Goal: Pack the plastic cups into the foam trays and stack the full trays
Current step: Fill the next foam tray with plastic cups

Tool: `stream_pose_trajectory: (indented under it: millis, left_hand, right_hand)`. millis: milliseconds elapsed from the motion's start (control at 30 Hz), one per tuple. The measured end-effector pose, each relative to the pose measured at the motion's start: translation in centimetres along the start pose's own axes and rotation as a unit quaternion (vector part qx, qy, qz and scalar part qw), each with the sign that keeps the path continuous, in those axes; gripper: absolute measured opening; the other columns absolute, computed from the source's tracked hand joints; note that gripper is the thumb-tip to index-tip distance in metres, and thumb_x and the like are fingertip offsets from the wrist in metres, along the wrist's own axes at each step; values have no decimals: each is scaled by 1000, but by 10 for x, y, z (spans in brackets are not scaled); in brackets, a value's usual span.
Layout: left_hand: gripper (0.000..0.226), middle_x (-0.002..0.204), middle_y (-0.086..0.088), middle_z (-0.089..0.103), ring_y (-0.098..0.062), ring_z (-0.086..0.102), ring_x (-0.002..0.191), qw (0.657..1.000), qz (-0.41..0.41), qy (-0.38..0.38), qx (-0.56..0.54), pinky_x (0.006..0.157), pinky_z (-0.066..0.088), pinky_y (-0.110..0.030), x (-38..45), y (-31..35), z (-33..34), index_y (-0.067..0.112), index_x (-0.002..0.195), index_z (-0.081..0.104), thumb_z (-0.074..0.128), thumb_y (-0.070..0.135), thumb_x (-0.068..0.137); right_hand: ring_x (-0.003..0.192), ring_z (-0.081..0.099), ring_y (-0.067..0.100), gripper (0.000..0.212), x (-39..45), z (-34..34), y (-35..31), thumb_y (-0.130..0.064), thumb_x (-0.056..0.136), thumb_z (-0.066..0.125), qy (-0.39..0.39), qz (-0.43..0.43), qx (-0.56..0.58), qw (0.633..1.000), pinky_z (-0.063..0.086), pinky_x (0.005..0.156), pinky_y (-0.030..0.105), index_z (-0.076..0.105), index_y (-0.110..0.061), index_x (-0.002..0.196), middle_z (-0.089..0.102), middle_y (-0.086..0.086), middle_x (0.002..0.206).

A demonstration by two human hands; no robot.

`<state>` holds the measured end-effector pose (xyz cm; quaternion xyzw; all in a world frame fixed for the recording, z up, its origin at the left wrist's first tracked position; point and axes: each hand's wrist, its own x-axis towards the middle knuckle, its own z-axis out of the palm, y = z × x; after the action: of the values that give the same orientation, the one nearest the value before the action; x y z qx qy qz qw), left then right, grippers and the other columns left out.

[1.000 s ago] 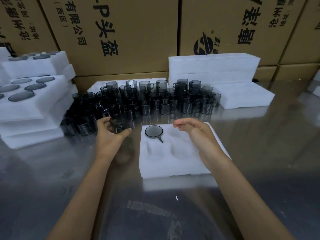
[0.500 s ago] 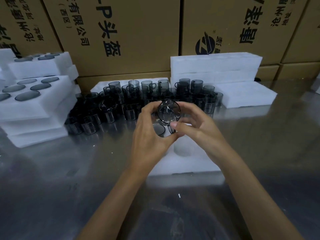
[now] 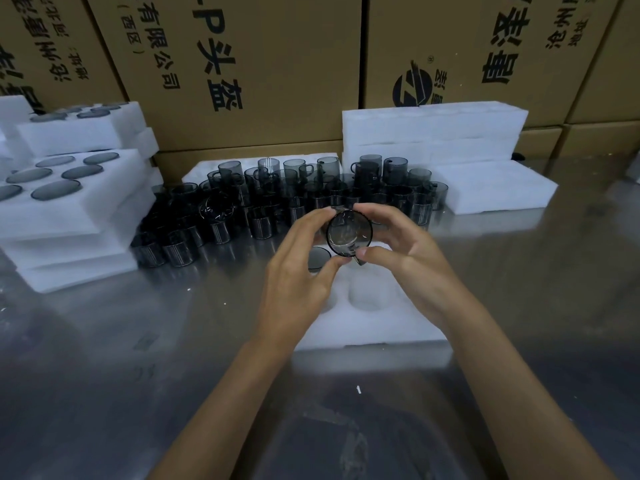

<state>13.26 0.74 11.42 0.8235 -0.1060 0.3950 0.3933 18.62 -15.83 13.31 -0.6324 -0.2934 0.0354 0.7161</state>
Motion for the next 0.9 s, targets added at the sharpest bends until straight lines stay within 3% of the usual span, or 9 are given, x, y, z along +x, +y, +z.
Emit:
stream_pose_trajectory:
  millis: [133,300,433,500,567,633,767,833,900]
  left_hand:
    - [60,127,15,58,1,54,119,1000,0,3,17,98,41,-12,-1,1,1,24,128,56,83,12,76]
    - [55,110,12,60,-14,59,107,999,-19,-9,46,95,46,-40,2,3,1,21,115,57,87,31,70]
    - [52,106,21,64,-5,60,106,997,-49,-48,32,99,46,-45,10,3,-1,24,114,57,86,34,71]
    - [54,105,33,64,7,58,109,993,-73,-89,25,111,36,-45,21,-1,1,25,119,59,84,36,73]
    - [59,113,27,66,18,50,115,984,-88,-150,45,123,13,-38,31,-5,6,25,127,59,82,40,75]
    - [61,120,17,67,32,38,112,976,-99,-185,62,120,2,-25,33,-8,12,25,131,58,80,41,76]
    - [51,109,23,67,16,53,103,974,-151,-165,35,101,36,-12,27,-19,18,30,122,64,81,39,76]
    - [49,114,17,69,16,55,99,973,-156,-162,51,79,35,4,26,-22,19,30,120,65,81,41,75]
    - [49,117,12,70,20,52,94,974,-151,-159,61,73,31,9,26,-24,20,28,120,65,81,41,75]
  right_hand:
    - [114,63,28,47,1,-6,3,7,87,60,16,25,16,999,54,90,34,67,-20,124,70,4,121]
    - [113,63,20,39,1,-11,2,0,89,61,18,44,4,999,48,87,29,71,-22,119,71,0,118]
    - [111,64,9,34,1,-13,0,-6,90,65,32,37,-17,999,51,84,22,70,-22,120,72,-6,117]
    - [102,66,2,29,2,-15,2,-6,90,68,71,26,-62,995,50,80,14,72,-20,115,74,-8,108]
    - [94,65,-6,21,5,-17,7,-9,91,68,100,29,-134,985,45,77,6,73,-22,107,74,-14,99]
    - [91,62,-14,18,6,-19,12,-14,94,66,99,47,-183,977,42,73,2,71,-25,107,70,-21,99]
    - [97,59,-15,26,6,-19,23,-17,97,61,72,57,-257,962,38,74,1,67,-34,116,66,-27,102]
    - [104,60,-2,33,7,-19,27,-14,96,58,79,61,-309,946,37,78,8,66,-35,120,68,-23,101]
    - [104,60,-1,36,7,-19,28,-13,96,54,84,63,-333,937,37,79,8,65,-32,124,70,-18,104]
